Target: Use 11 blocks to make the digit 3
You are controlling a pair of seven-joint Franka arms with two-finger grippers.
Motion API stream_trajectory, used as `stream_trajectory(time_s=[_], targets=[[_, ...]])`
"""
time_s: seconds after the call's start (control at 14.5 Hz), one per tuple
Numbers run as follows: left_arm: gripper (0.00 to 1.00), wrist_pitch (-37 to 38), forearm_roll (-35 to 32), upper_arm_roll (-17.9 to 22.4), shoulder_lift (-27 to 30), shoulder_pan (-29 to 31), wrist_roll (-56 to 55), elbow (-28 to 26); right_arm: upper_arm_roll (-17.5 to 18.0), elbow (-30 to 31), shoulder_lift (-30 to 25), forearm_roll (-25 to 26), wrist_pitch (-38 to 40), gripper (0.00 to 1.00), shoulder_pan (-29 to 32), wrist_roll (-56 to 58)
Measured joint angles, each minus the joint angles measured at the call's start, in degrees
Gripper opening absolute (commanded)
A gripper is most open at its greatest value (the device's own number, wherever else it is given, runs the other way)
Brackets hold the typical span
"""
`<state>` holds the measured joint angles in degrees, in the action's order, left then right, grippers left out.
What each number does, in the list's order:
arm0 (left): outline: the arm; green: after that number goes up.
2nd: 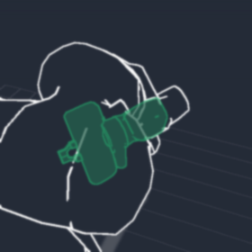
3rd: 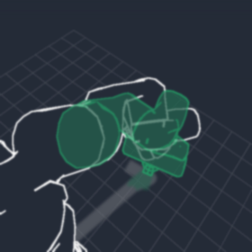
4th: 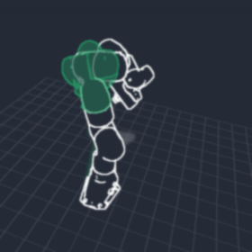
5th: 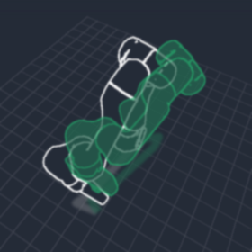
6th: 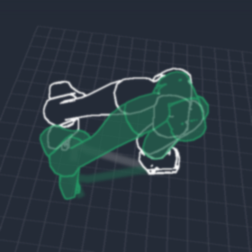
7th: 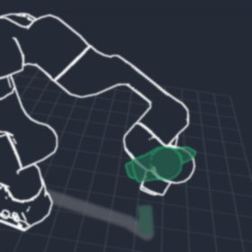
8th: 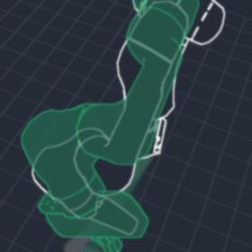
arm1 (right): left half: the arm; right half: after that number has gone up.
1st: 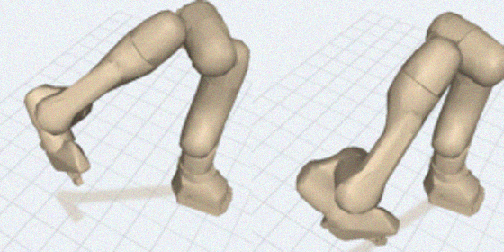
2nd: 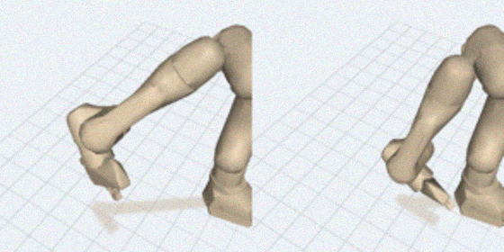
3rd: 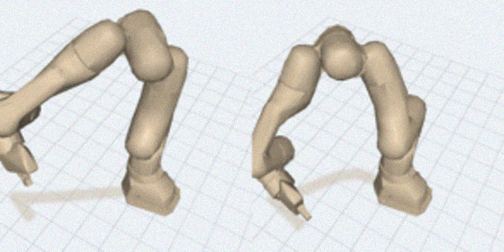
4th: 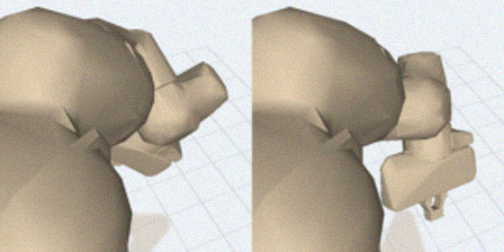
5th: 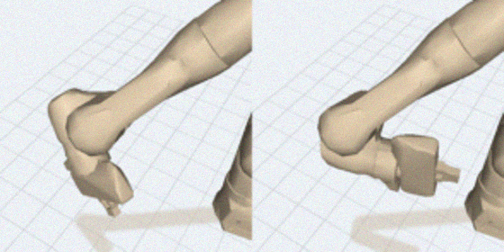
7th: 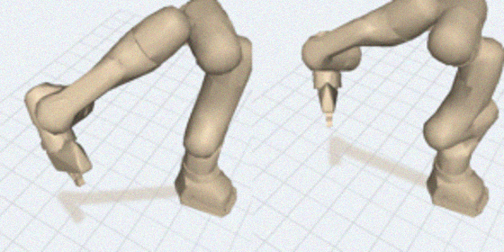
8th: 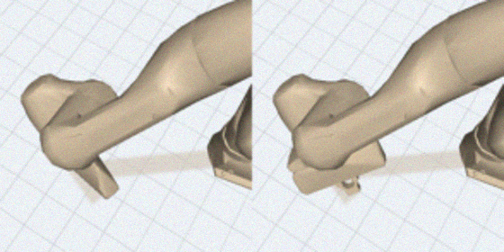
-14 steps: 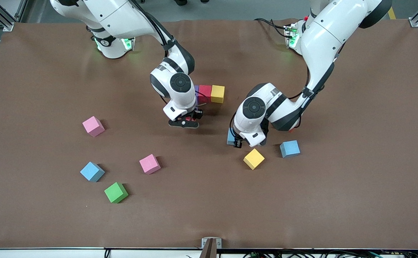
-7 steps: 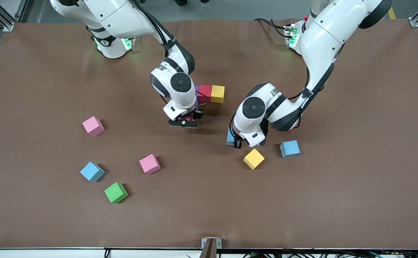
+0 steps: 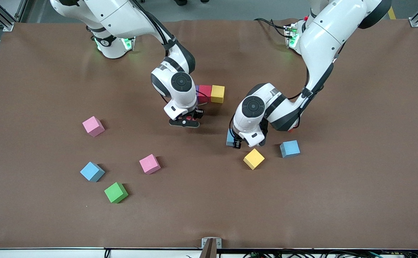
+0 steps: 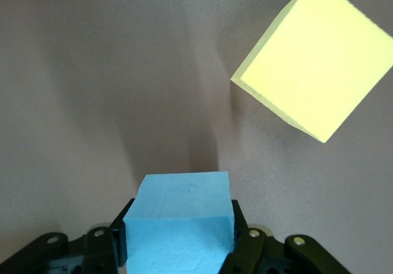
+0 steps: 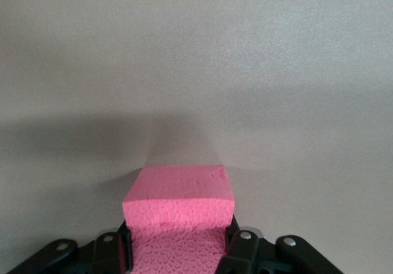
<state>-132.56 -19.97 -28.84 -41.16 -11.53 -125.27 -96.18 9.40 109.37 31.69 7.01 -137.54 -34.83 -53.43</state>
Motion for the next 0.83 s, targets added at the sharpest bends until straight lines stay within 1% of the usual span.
stream_trajectory(time_s=[0.35,0.41,0.48,0.55,0.62,0.69,0.83], targets=[[0.37,0.0,0.0,0.0,-0.1,0.0,0.0,0.0,0.0,0.0,0.0,0.0,0.0,0.10,-0.1,0.0],[0.37,0.0,0.0,0.0,-0.2,0.0,0.0,0.0,0.0,0.0,0.0,0.0,0.0,0.12,-0.1,0.0],[0.37,0.0,0.0,0.0,-0.4,0.0,0.0,0.0,0.0,0.0,0.0,0.0,0.0,0.17,-0.1,0.0],[0.37,0.0,0.0,0.0,-0.5,0.0,0.0,0.0,0.0,0.0,0.0,0.0,0.0,0.35,-0.1,0.0],[0.37,0.0,0.0,0.0,-0.6,0.0,0.0,0.0,0.0,0.0,0.0,0.0,0.0,0.94,-0.1,0.0],[0.37,0.0,0.0,0.1,-0.6,0.0,0.0,0.0,0.0,0.0,0.0,0.0,0.0,1.00,-0.1,0.0],[0.37,0.0,0.0,0.1,-0.6,0.0,0.0,0.0,0.0,0.0,0.0,0.0,0.1,1.00,-0.1,0.0]])
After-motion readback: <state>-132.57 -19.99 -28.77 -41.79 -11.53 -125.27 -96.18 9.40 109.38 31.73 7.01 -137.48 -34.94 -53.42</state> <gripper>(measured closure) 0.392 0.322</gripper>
